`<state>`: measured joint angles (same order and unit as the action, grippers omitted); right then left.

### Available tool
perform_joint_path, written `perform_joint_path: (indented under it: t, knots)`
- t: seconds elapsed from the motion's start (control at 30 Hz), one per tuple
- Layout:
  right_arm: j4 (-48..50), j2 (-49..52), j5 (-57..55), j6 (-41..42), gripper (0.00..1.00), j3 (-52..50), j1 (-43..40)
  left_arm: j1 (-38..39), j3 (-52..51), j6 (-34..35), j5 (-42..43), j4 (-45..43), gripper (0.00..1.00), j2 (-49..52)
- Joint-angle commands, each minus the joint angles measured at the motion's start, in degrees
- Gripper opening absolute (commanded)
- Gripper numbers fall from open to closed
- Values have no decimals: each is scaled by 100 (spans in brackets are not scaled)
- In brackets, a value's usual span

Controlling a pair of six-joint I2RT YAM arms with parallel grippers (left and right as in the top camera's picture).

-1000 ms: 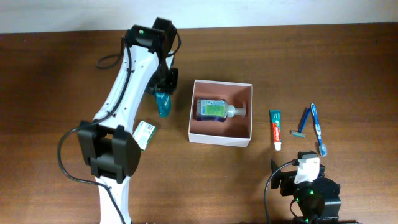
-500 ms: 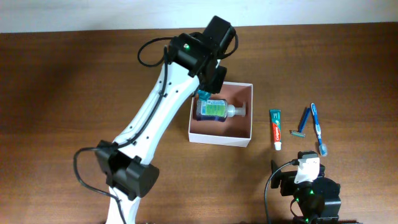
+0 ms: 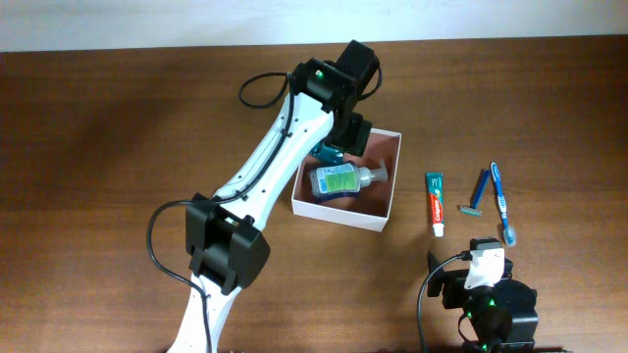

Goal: Pack container
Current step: 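Lower the mouthwash bottle into the box and open the left gripper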

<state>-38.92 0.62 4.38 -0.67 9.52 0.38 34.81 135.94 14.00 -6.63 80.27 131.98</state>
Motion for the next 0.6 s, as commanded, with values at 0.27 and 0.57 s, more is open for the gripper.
perform_joint_path:
  t: [0.27,0.57]
  knots:
    - [-2,-44,50,4,99,-31,-44,-96,1683,0,105,1600,99,-13]
    - [-2,-42,50,4,99,-31,-44,-1604,1727,-538,916,1646,99,-439]
